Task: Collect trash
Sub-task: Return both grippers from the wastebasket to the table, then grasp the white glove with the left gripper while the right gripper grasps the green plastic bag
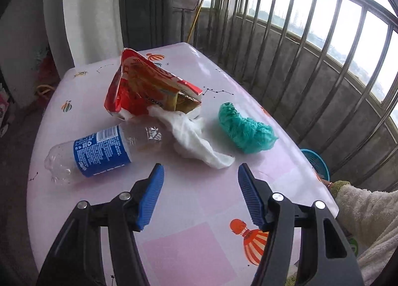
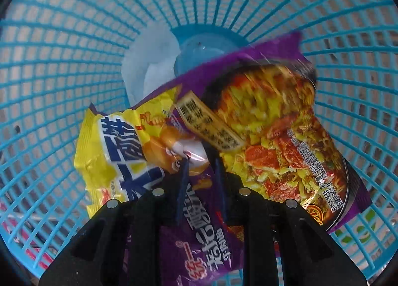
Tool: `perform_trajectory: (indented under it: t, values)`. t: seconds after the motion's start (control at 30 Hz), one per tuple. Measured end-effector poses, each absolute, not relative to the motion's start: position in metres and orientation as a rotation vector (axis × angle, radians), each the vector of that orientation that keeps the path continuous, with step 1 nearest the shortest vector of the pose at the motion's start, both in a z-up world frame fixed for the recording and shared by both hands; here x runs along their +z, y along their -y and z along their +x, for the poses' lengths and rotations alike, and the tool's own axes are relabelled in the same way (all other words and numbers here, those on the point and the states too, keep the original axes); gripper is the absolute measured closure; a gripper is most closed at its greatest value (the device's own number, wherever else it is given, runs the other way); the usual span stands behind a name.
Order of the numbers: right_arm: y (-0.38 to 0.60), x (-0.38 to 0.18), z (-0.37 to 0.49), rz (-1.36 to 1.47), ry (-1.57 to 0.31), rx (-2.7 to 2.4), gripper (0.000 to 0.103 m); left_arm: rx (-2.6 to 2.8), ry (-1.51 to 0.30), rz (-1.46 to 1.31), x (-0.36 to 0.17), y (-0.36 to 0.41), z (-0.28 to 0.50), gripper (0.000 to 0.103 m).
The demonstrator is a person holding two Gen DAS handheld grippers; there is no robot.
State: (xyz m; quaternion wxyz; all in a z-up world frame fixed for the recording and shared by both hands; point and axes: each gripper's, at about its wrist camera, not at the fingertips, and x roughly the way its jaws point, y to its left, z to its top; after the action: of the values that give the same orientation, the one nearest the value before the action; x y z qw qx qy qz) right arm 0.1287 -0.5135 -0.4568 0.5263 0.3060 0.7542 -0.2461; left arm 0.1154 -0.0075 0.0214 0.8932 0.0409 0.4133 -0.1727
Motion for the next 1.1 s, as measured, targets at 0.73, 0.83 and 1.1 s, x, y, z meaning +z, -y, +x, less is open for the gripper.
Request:
perform_trajectory:
  t: [0.73, 0.83, 1.1]
  values:
    - [0.444, -0.144, 0.069, 0.636, -0.916, -0.504, 0.038, -0.435, -0.811, -0.075, 0.015, -0.003, 0.116, 0.041]
    - [0.403, -0.091, 0.082, 0.603, -0.817, -0.299, 0.038, -0.45, -0.804, -0.129, 0.01, -0.002, 0.127, 0.041]
    - [0.284, -0.045, 0.165, 0.561, -0.839, 0.193, 0.038, -0.405, -0.836, -0.259, -0.029, -0.001, 0.166, 0.041]
